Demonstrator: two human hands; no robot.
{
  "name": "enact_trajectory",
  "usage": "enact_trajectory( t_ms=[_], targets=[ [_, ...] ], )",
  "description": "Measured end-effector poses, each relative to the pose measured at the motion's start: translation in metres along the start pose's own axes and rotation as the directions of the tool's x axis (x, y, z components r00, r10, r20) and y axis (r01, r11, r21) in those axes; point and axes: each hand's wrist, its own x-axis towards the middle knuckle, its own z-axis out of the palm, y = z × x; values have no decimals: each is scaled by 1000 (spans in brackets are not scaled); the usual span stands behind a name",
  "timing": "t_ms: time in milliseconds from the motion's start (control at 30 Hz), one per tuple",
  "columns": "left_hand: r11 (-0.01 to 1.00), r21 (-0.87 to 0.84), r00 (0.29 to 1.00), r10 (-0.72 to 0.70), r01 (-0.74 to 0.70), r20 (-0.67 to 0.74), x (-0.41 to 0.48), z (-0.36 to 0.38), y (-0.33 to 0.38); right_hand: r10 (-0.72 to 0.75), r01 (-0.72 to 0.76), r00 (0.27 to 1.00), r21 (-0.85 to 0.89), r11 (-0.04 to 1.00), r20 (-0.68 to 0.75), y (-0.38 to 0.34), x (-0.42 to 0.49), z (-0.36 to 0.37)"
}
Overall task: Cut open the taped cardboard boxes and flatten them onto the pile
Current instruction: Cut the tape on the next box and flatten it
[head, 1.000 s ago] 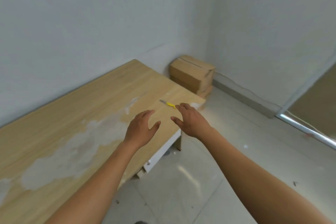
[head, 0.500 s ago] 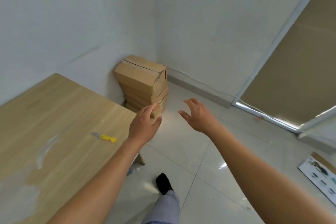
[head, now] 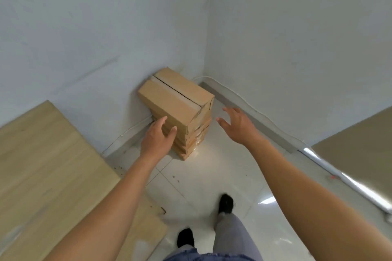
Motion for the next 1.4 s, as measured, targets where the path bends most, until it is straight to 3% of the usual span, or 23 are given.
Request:
enact_trajectory(
  t_ms=[333,600,733,867,1100,1400],
  targets=[
    [924,-184,930,-356,336,-89,197,46,-13,-112,101,985,93,991,128,12,278,0],
    [634,-523,714,-697,569,-68,283,110,-39,-104,116,887,2,993,450,34,422,71],
    [476,-644,636,-771,599,21,295,139,-61,-56,73,806,-6,997,590,44,454,107],
    [359,-713,571,-818,602,69,303,156,-71,-64,-17,755,116,993,653,54,460,129],
    [364,-758,558,-830,541,0,285,157,-58,-119,-29,812,244,969,571,47,431,118],
    [553,-761,574,-763,339,-299,193,100,-7,-247,136,887,289,948,391,-3,334,44]
  ],
)
